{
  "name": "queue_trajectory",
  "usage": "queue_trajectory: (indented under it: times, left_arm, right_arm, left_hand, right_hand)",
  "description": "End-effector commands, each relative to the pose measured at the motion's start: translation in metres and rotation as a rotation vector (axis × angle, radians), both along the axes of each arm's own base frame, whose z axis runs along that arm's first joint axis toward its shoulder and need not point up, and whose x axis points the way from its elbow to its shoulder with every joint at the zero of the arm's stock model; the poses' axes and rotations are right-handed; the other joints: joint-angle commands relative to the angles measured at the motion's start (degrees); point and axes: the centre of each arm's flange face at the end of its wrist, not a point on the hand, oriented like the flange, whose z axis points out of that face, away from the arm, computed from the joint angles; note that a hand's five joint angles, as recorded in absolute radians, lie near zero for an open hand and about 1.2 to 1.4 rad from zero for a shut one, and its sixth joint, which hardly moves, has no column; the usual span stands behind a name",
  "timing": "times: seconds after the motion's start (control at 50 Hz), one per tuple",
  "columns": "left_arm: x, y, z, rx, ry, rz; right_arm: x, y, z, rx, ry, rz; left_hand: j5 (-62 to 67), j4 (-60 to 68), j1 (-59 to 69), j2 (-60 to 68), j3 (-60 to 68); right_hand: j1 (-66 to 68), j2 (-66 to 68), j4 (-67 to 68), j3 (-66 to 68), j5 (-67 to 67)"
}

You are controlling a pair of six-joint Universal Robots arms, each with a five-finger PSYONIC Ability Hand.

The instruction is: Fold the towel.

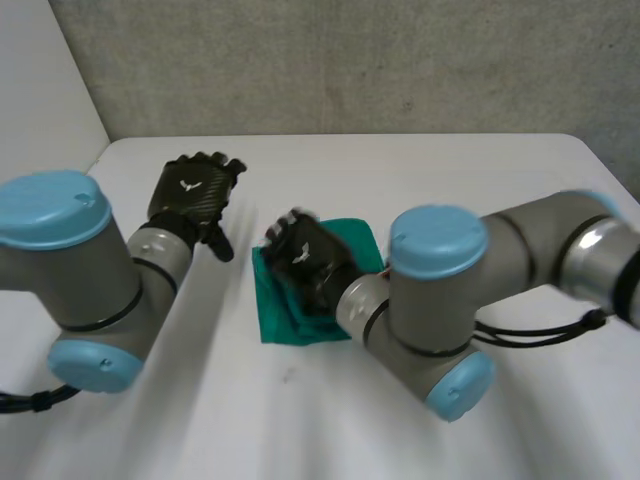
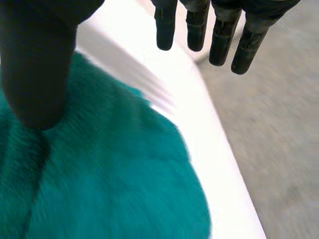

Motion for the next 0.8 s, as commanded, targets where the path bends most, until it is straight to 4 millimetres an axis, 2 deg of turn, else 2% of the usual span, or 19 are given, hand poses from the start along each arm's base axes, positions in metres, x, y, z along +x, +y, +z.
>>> queue_trajectory:
  times: [0.02, 0.12, 0.2, 0.28, 0.34, 0.38, 0.42, 0.52, 0.66, 0.8]
  left_arm:
    - [-0.035, 0.001, 0.007, 0.005, 0.109, -0.078]
    - [-0.071, 0.014, -0.002, 0.066, 0.171, -0.178]
    - [-0.088, 0.024, -0.021, 0.133, 0.16, -0.243]
    - [-0.091, 0.022, -0.042, 0.188, 0.129, -0.235]
    - [-0.089, 0.021, -0.052, 0.215, 0.109, -0.215]
    - [-0.085, 0.019, -0.058, 0.233, 0.092, -0.183]
    - [-0.077, 0.016, -0.064, 0.253, 0.067, -0.143]
    - [-0.056, 0.009, -0.076, 0.309, 0.004, -0.06]
    - [-0.04, 0.018, -0.091, 0.312, -0.195, -0.058]
    - [-0.03, 0.026, -0.095, 0.309, -0.268, -0.036]
  right_arm:
    - [-0.048, -0.024, 0.044, 0.201, -0.246, -0.224]
    - [-0.083, -0.042, 0.046, 0.321, -0.347, -0.352]
    - [-0.095, -0.053, 0.044, 0.357, -0.374, -0.403]
    - [-0.094, -0.057, 0.048, 0.353, -0.375, -0.407]
    - [-0.093, -0.061, 0.048, 0.36, -0.37, -0.411]
    - [-0.087, -0.068, 0.029, 0.412, -0.326, -0.418]
    - [-0.081, -0.075, 0.017, 0.447, -0.299, -0.423]
    - [-0.074, -0.081, -0.001, 0.517, -0.236, -0.431]
    - [-0.049, -0.071, -0.024, 0.559, -0.168, -0.363]
    - [-0.046, -0.071, -0.031, 0.55, -0.148, -0.352]
  left_hand:
    - [1.8, 1.9, 1.0, 1.8, 1.2]
    - [2.3, 2.4, 1.5, 2.3, 1.7]
    - [2.5, 2.6, 1.6, 2.4, 1.8]
    - [4.0, 4.1, 3.2, 3.9, 3.4]
    - [4.9, 5.0, 4.0, 4.8, 4.2]
    - [5.0, 5.1, 4.2, 4.9, 4.4]
    - [5.0, 5.1, 4.2, 5.0, 4.4]
    - [4.9, 5.0, 4.0, 4.8, 4.2]
    - [4.2, 4.3, 3.3, 4.1, 3.5]
    - [3.5, 3.6, 2.7, 3.4, 2.9]
  right_hand:
    - [-1.4, -2.8, -3.1, -2.1, -3.5]
    - [-1.4, -2.8, -3.1, -2.1, -3.5]
    - [-1.4, -2.8, -3.1, -2.1, -3.5]
    - [-1.4, -2.8, -3.1, -2.1, -3.5]
    - [-1.4, -2.8, -3.1, -2.1, -3.5]
    - [-1.4, -2.8, -3.1, -2.1, -3.5]
    - [-1.4, -2.8, -3.1, -2.1, -3.5]
    - [-1.4, -2.8, -3.1, -2.1, -3.5]
    - [-1.4, -2.8, -3.1, -2.1, -3.5]
    - [-1.4, -2.8, -3.1, -2.1, -3.5]
